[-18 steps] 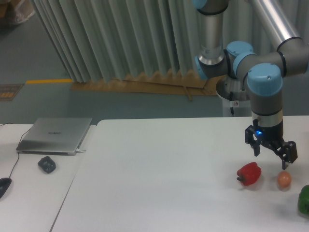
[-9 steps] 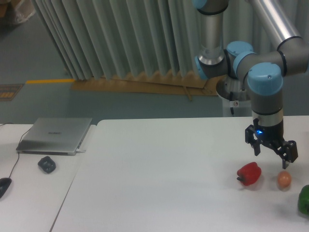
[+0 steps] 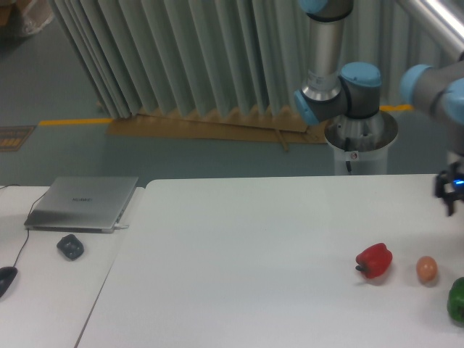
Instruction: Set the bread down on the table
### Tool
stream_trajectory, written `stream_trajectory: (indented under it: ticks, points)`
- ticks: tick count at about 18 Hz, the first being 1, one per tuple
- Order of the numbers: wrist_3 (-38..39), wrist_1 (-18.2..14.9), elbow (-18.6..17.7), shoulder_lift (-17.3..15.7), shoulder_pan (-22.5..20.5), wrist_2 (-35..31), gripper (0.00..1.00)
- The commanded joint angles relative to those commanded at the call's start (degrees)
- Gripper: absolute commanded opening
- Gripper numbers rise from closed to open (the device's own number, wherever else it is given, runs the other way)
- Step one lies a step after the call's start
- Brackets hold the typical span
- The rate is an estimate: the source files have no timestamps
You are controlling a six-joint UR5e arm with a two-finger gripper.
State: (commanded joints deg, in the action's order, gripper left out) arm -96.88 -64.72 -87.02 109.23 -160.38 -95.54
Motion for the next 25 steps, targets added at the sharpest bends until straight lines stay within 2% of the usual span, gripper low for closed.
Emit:
stream_trajectory:
  ticks: [1,3,6,9,13,21,24,25]
  points:
    - [-2.32,1.60,0.18,1.06,-0.28,0.00,1.00]
    - [-4.44,2.66,1.84,3.43,-0.98,0.00,1.00]
    - [-15.85,3.19,4.47,6.95,-1.78,-0.09,1.00]
    - [-15.36,4.68,7.99,9.68,-2.65,0.09,1.00]
    - [-12.55,7.85,8.79,13.19,-4.41,0.26,1.00]
    - [-6.66,7.76,5.89,13.55,-3.80,-0.35,1.00]
    - [-6.21,8.03,5.54,13.81,-3.36,-3.16,1.00]
    - [-6.30,7.94,5.54,13.73,-3.36,-3.69,0.72]
